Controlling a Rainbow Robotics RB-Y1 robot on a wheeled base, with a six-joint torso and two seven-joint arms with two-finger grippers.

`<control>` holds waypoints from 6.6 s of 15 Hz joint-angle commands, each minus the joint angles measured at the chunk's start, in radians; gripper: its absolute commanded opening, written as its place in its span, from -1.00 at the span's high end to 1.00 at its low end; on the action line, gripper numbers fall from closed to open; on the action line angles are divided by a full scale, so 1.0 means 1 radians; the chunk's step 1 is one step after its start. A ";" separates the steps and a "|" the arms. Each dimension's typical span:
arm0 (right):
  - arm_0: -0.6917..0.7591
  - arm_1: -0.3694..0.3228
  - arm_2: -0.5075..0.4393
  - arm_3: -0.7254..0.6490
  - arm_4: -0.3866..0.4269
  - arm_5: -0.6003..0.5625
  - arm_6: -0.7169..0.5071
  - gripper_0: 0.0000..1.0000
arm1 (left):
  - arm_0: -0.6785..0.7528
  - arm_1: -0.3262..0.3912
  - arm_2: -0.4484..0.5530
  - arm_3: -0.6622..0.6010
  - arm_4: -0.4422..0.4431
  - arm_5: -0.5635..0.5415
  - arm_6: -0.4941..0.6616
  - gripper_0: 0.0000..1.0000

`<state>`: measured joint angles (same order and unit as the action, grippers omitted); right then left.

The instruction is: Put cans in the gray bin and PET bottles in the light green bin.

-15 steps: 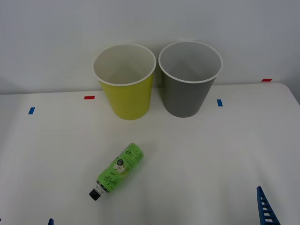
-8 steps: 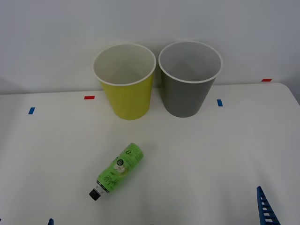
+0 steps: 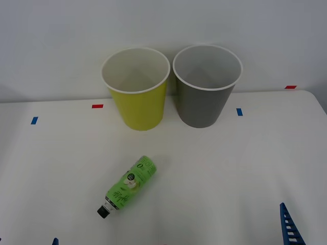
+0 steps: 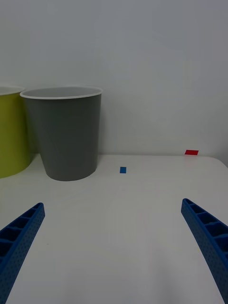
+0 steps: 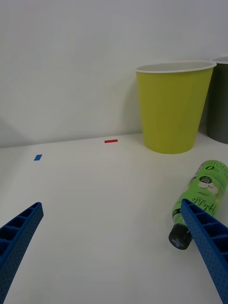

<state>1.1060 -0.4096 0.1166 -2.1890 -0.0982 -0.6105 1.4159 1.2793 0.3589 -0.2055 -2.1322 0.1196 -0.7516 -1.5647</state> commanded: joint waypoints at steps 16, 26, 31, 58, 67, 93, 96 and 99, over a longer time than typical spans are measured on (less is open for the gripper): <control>0.000 0.000 0.000 0.000 0.000 0.000 0.000 -1.00 | -0.055 0.075 0.077 0.057 -0.048 0.106 0.066 -1.00; 0.000 0.000 0.000 0.000 0.000 0.000 0.000 -1.00 | -0.250 0.253 0.097 -0.055 -0.029 0.459 0.103 -1.00; 0.000 0.000 0.000 0.000 0.000 0.000 0.000 -1.00 | -0.318 0.351 0.118 -0.226 -0.032 0.753 0.126 -1.00; 0.000 0.000 0.000 0.000 0.000 0.000 0.000 -1.00 | -0.942 0.681 0.060 -0.278 0.422 1.557 0.212 -1.00; 0.000 0.000 0.000 0.000 0.000 0.000 0.000 -1.00 | -1.215 0.621 0.058 -0.322 0.692 1.996 0.089 -1.00; 0.000 0.000 0.000 0.000 0.000 0.000 0.000 -1.00 | -1.594 0.213 -0.290 -0.118 0.367 2.355 0.233 -1.00; 0.000 0.000 0.000 0.000 0.000 0.000 0.000 -1.00 | -1.594 0.189 -0.291 -0.117 0.347 2.361 0.235 -1.00; 0.000 0.000 0.000 0.000 0.000 0.000 0.000 -1.00 | -1.595 0.176 -0.290 -0.124 0.321 2.359 0.235 -1.00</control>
<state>1.1060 -0.4096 0.1166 -2.1890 -0.0982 -0.6105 1.4158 -0.3155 0.5431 -0.4958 -2.2521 0.4522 1.6092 -1.3300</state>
